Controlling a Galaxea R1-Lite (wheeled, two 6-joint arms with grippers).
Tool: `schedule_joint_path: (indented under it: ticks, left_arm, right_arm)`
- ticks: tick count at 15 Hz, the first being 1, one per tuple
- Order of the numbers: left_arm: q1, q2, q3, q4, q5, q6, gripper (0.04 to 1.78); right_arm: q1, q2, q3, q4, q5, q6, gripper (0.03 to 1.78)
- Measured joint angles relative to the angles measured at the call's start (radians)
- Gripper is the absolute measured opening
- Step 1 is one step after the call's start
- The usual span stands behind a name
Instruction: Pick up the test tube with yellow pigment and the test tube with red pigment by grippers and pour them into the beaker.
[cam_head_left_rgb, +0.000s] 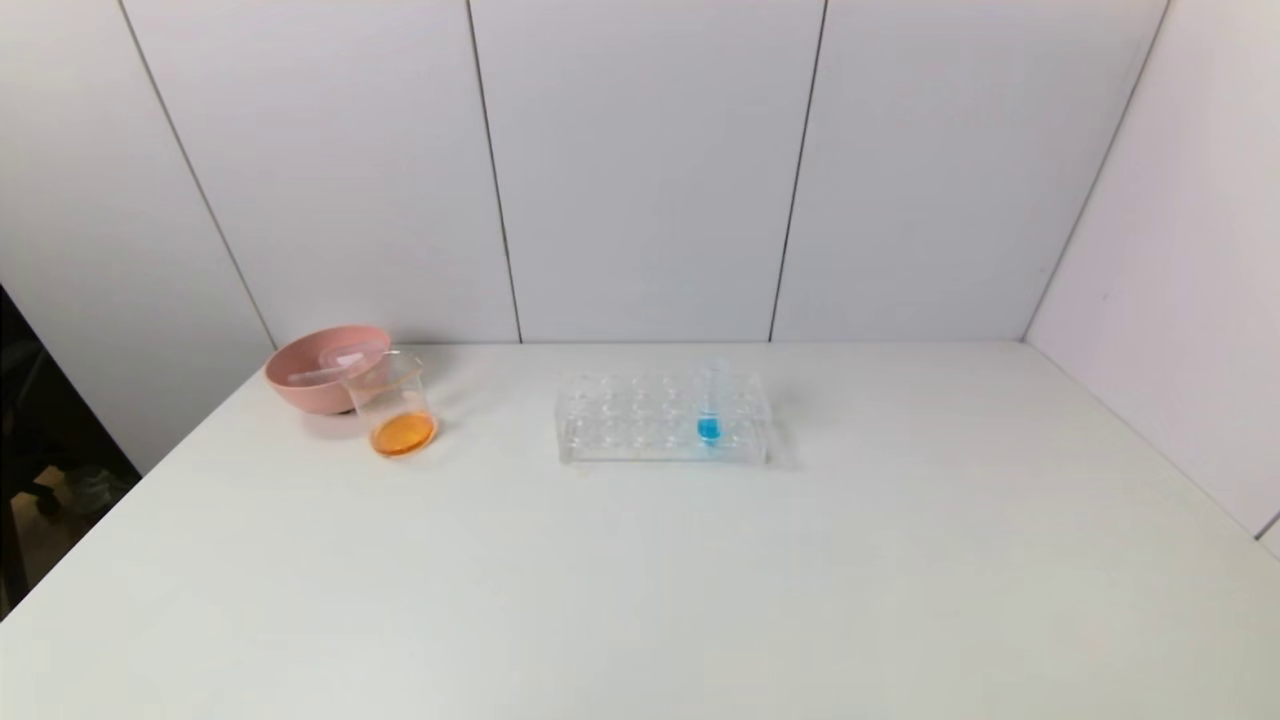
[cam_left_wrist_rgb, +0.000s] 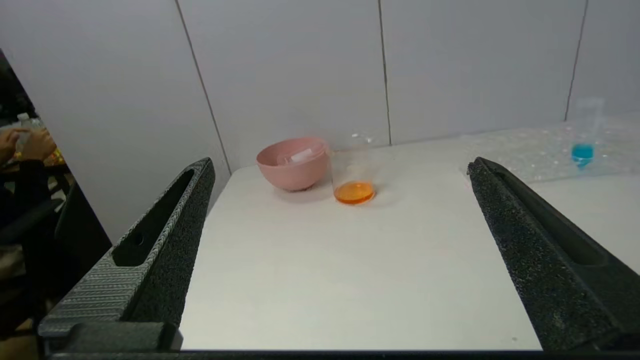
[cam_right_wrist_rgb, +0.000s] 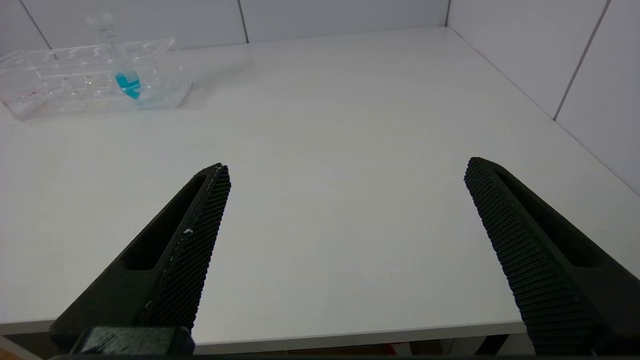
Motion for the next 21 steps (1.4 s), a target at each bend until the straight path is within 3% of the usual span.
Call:
schedule_joint_path:
  ticks: [2,4,11,21]
  left_arm:
    - [0.0,-0.008,0.142,-0.036,0.024,-0.023,1.77]
    - [0.0,-0.011,0.226,0.017,0.009,-0.064,1.77]
    - [0.0,-0.011,0.253,0.043,0.03,-0.208,1.76]
    - [0.001,-0.011,0.253,0.041,0.036,-0.216,1.76]
  right_arm:
    - [0.0,0.0,0.0,0.0,0.0,0.0,1.71]
    - [0.0,0.0,0.0,0.0,0.0,0.0,1.71]
    - [0.0,0.0,0.0,0.0,0.0,0.0,1.71]
    - [0.0,0.0,0.0,0.0,0.0,0.0,1.71]
